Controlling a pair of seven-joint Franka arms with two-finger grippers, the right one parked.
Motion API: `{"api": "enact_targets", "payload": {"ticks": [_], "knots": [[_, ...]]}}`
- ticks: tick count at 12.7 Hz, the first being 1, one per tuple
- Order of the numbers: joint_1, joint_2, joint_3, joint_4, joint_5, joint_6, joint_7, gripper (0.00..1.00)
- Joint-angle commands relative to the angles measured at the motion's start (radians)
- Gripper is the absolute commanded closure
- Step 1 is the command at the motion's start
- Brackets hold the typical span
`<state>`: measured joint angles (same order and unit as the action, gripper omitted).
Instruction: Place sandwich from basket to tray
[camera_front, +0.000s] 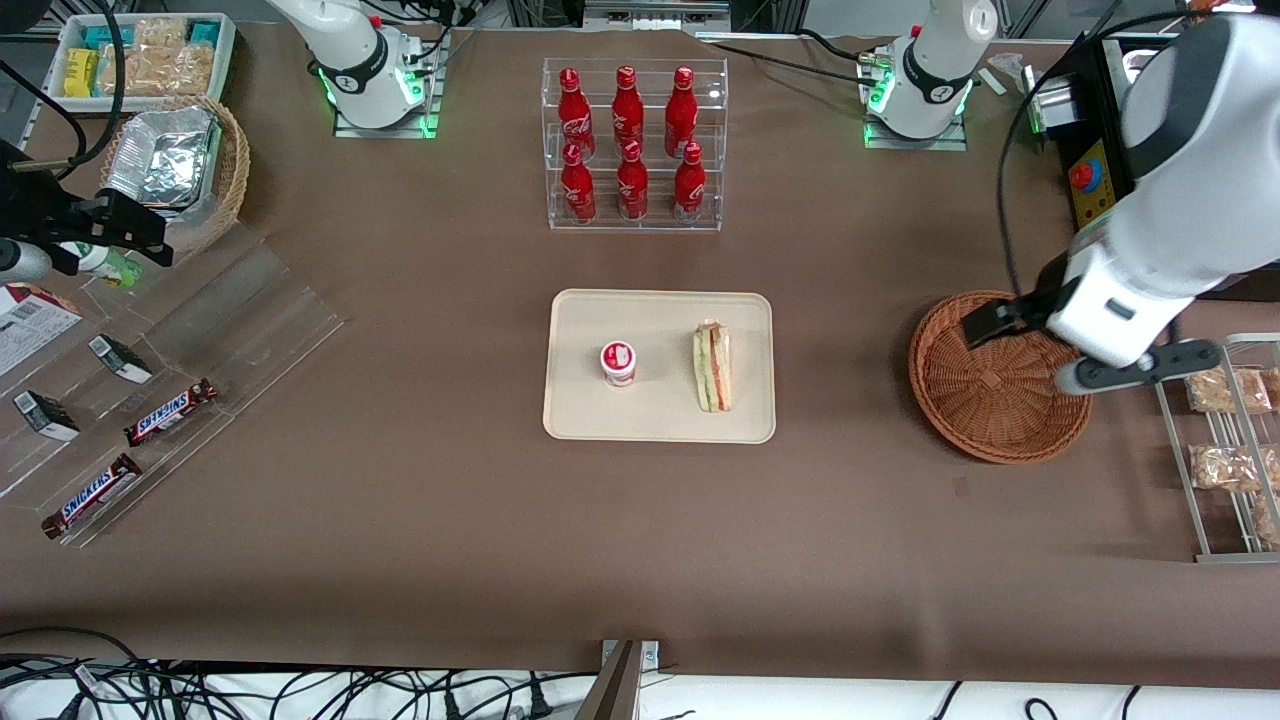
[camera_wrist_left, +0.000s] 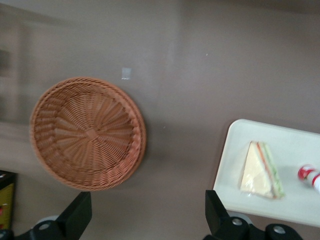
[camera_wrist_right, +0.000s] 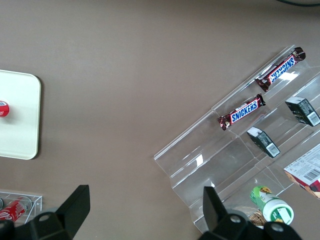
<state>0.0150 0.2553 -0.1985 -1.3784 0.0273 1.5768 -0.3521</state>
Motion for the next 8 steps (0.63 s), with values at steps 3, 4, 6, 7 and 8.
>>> {"api": "enact_targets", "payload": {"ticks": [3,4,6,7,8], "knots": [[-0.027,-0.102,0.106,-0.054,-0.058,-0.079,0.280,0.00],[-0.027,-0.106,0.111,-0.054,-0.056,-0.086,0.313,0.00],[-0.027,-0.108,0.110,-0.053,-0.047,-0.086,0.320,0.00],[-0.027,-0.108,0.111,-0.053,-0.046,-0.086,0.326,0.00],[-0.027,-0.108,0.110,-0.051,-0.046,-0.086,0.338,0.00]]}}
